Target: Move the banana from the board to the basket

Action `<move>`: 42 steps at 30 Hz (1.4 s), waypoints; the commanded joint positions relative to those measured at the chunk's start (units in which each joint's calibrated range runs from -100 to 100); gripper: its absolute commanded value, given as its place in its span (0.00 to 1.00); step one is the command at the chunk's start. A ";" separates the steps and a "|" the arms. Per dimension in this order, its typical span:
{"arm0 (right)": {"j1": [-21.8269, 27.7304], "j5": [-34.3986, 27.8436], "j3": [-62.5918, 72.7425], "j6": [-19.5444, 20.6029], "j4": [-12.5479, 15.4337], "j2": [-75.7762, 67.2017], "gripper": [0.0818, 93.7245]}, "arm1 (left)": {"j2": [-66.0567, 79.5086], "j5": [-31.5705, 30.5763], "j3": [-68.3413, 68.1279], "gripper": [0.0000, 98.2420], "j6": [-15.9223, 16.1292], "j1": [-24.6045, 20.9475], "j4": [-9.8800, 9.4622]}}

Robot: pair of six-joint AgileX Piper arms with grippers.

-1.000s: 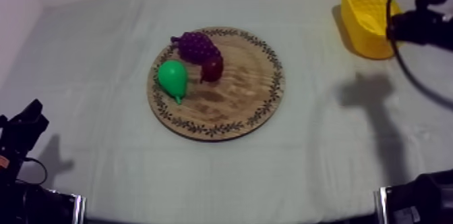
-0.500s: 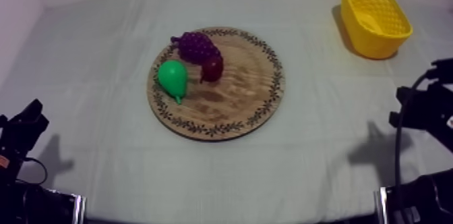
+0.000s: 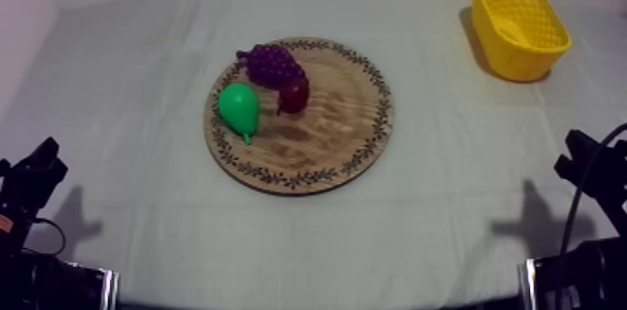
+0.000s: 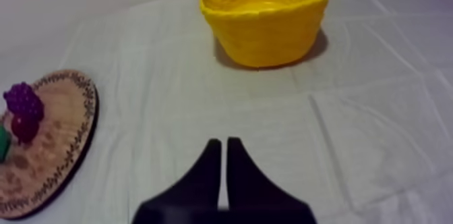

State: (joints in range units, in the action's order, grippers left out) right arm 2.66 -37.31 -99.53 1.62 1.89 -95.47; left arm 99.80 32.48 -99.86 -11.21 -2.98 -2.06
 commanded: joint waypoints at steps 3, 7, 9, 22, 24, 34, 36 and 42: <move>-0.96 -0.06 -0.03 -1.59 -0.06 -0.11 0.00 | 0.03 0.02 -0.03 0.00 0.02 -0.03 -0.01; -1.50 -0.10 -0.03 -8.44 -0.10 -0.18 0.00 | 0.03 0.02 -0.03 0.00 0.00 -0.03 -0.01; -1.58 -0.11 -0.03 -11.43 -0.10 -0.19 0.00 | 0.03 0.02 -0.03 0.00 0.01 -0.03 -0.01; -1.66 -0.11 -0.03 -13.39 -0.11 -0.20 0.00 | 0.03 0.02 -0.03 0.00 0.01 -0.03 -0.01; -1.66 -0.11 -0.03 -13.39 -0.11 -0.20 0.00 | 0.03 0.02 -0.03 0.00 0.01 -0.03 -0.01; -1.66 -0.11 -0.03 -13.41 -0.11 -0.20 0.00 | 0.03 0.02 -0.03 0.00 0.01 -0.03 -0.01; -1.66 -0.11 -0.03 -13.39 -0.11 -0.20 0.00 | 0.03 0.02 -0.03 0.00 0.01 -0.03 -0.01; -1.66 -0.11 -0.03 -13.42 -0.11 -0.20 0.00 | 0.03 0.02 -0.03 0.00 0.01 -0.03 -0.01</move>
State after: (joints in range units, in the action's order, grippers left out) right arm 1.00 -37.48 -99.53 -11.77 1.76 -95.66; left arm 99.80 32.48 -99.86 -11.21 -2.98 -2.06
